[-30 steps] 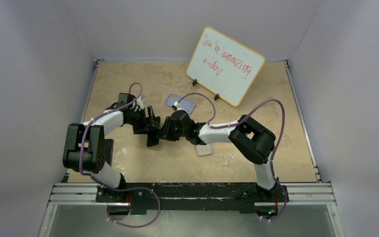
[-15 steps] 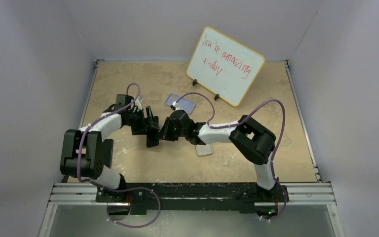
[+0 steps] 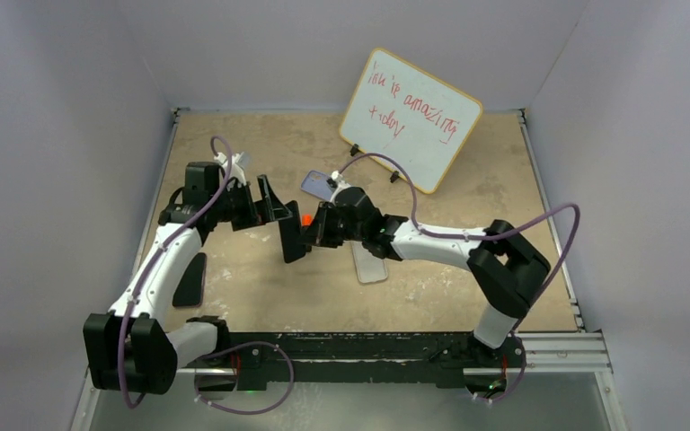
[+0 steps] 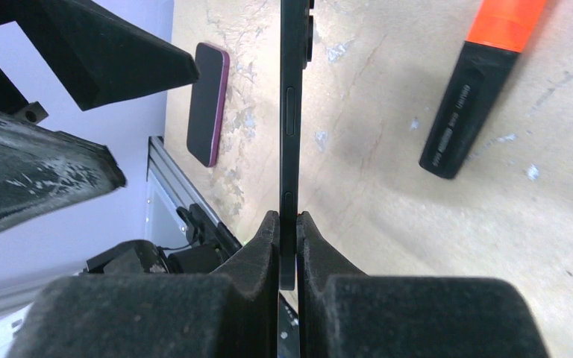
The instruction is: Put the phone into the phone case
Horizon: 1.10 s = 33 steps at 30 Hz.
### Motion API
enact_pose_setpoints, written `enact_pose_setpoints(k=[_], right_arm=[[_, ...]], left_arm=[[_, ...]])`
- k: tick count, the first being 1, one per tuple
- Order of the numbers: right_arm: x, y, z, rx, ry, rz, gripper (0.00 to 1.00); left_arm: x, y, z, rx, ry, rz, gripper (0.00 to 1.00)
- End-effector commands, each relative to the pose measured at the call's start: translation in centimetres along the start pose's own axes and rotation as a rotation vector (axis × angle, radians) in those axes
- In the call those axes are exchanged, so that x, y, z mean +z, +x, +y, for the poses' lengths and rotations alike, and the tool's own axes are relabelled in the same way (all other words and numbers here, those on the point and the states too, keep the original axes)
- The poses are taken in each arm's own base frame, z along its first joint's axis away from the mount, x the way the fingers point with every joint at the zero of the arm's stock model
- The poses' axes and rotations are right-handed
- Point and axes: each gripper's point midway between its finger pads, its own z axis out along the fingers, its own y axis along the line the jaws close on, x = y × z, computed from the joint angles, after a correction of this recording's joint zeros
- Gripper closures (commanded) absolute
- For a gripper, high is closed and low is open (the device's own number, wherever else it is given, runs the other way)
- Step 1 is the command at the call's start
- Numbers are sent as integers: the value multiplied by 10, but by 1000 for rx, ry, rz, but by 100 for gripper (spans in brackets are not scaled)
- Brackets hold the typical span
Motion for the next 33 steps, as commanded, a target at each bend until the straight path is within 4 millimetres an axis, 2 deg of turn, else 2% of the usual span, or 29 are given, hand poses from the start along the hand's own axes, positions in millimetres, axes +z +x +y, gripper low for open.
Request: enact_pose_setpoints(k=[1,4,6,9,13,17,20,28,33], right_arm=[[-37,-26,11,-30,-38,-73,100],[-64,-35,-4,-36,-3,-103,100],[-84,-38,-15,-57,43,-118,100],[-111,-35,-32,-87,113,-120,100],[-131,-23,-49,-104,179,-89,100],[-145,-14,-68,-106,249,-73,100],[-153,-14,-78,-107,267,-76,100],[-156,-9,-111,-117,317,-49,100],[-146,-12,-117,-103,257,-29,100]], left_arm=[[-17,-4,-29,12,100,-15,4],[-21,-2,-42,34,175,-22,7],[-20,1,-44,43,198,-18,9],[-13,7,-39,44,205,-9,14],[1,20,-47,21,262,-1,20],[29,42,-66,62,261,30,23],[48,57,-82,64,282,65,29],[78,74,-83,50,276,101,39],[90,79,-79,34,271,101,43]])
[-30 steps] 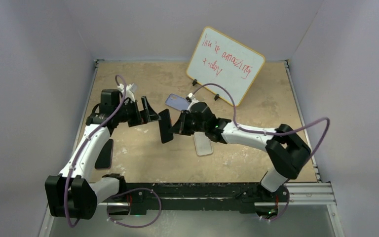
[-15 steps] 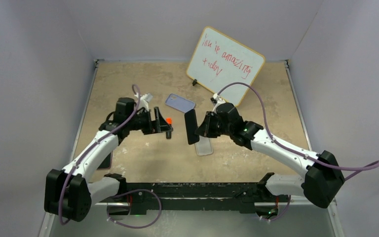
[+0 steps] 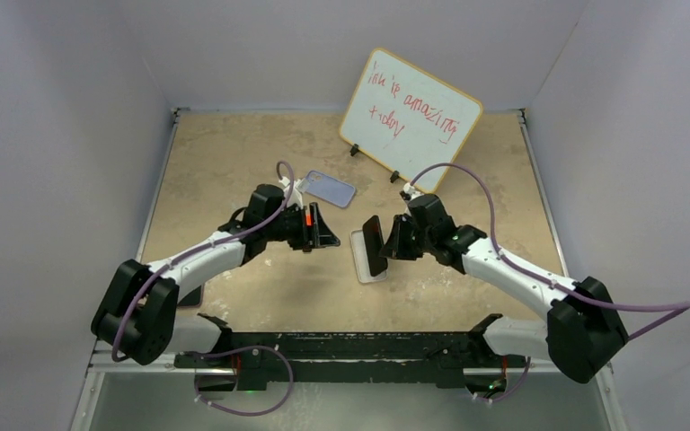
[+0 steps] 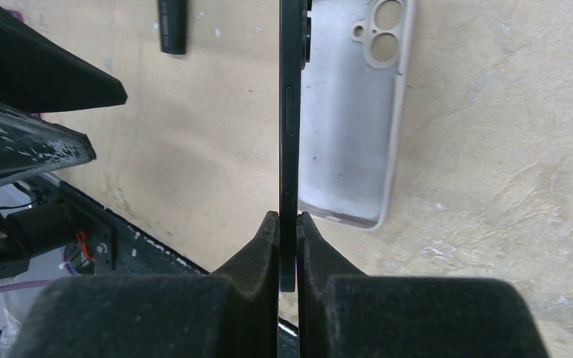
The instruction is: Put the phone into the phone case
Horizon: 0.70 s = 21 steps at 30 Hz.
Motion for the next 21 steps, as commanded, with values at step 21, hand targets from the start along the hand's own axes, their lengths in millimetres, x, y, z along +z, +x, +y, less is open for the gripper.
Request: enact_pose_setpoints(k=[21], right_arm=[[32,17,2,27,-160,134,100]], left_arm=[[57,20,20,-20,-27,51,52]])
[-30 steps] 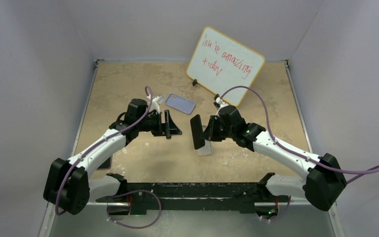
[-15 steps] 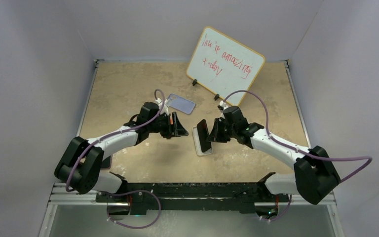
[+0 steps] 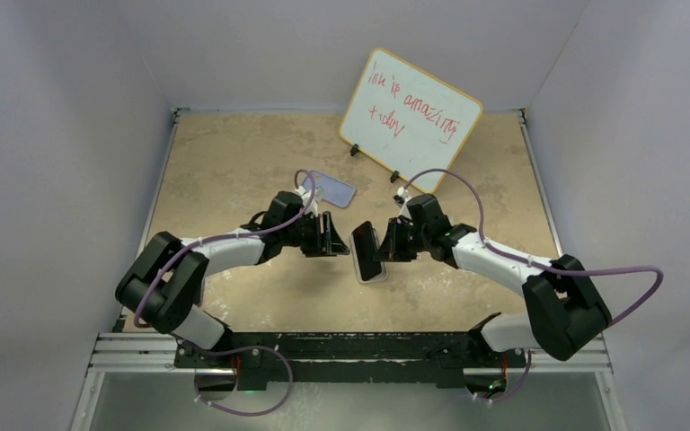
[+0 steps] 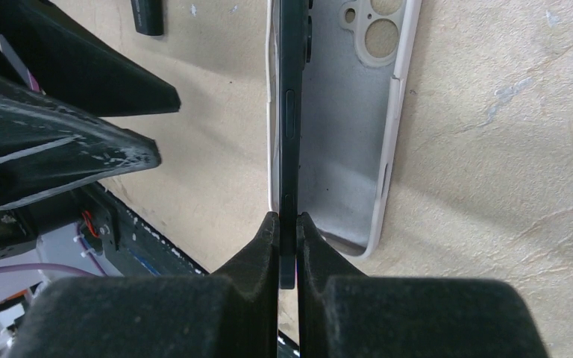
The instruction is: Put the phone into the phone case
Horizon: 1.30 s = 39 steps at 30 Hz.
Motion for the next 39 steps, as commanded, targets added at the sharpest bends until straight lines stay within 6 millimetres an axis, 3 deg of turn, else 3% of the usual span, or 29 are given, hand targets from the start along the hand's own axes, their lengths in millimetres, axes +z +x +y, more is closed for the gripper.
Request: enact_pose_setpoints(k=[1,7,15,25,31,39], right_arm=[[4,2,6,-11,-41,25,100],[12,10,-1,-8,-31,79,100],[16,5,-19,-16,67,54,100],[5,4,-37,-3,184,26,87],[-13,-10,-28,-17,205,-25,70],[-29,-54,-20,-35,224,-240,70]], left_arm=[[13,-4,2,11,-3,-10,53],[22,-8,10,17,-34,-14,55],[28,-3,3,16,-3,17,58],[35,-5,-6,39,-4,26,59],[30,-21,-12,68,-28,-21,59],[24,-48,-12,119,-109,-105,57]])
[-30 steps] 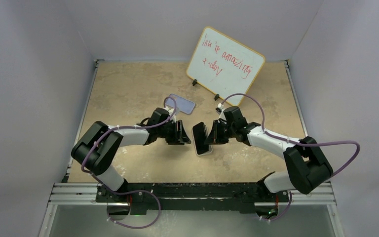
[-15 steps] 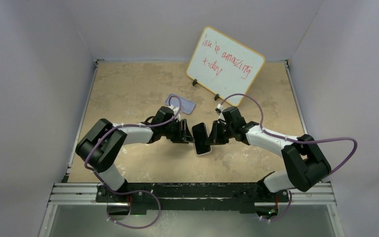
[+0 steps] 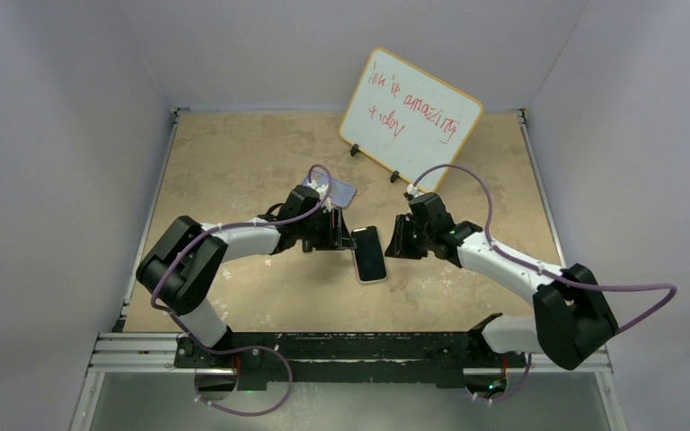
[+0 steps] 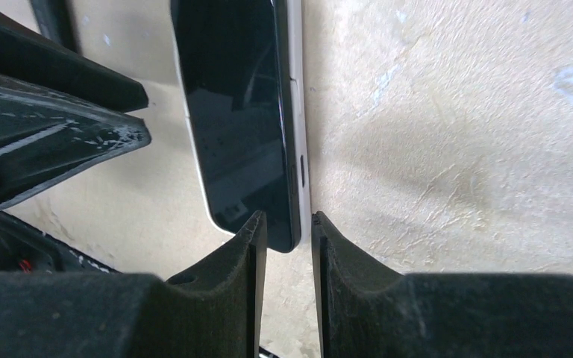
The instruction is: Put the phone into the phone case
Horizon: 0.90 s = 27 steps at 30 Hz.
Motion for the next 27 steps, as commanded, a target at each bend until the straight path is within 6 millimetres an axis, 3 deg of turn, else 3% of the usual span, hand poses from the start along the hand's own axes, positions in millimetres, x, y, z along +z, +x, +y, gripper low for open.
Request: enact_pose_setpoints(k=[1,7,13,21,27], right_arm=[[-8,-43,11,-13,6,-162,70],[5,-56,22,-21,-17,-148,70],[19,-63,18,-32,-10,-184,71],[39,-40,6,-32,9,-94,70],[49,-30,-3,-43,19,-84,70]], left_arm=[[-8,-38,-11,66,-35,-126,57],[-2,-47,-13,65,-31,-156,59],[7,-48,-2,57,-54,-171,60],[24,-47,2,82,-28,-156,61],[29,-36,33,86,-164,-110,67]])
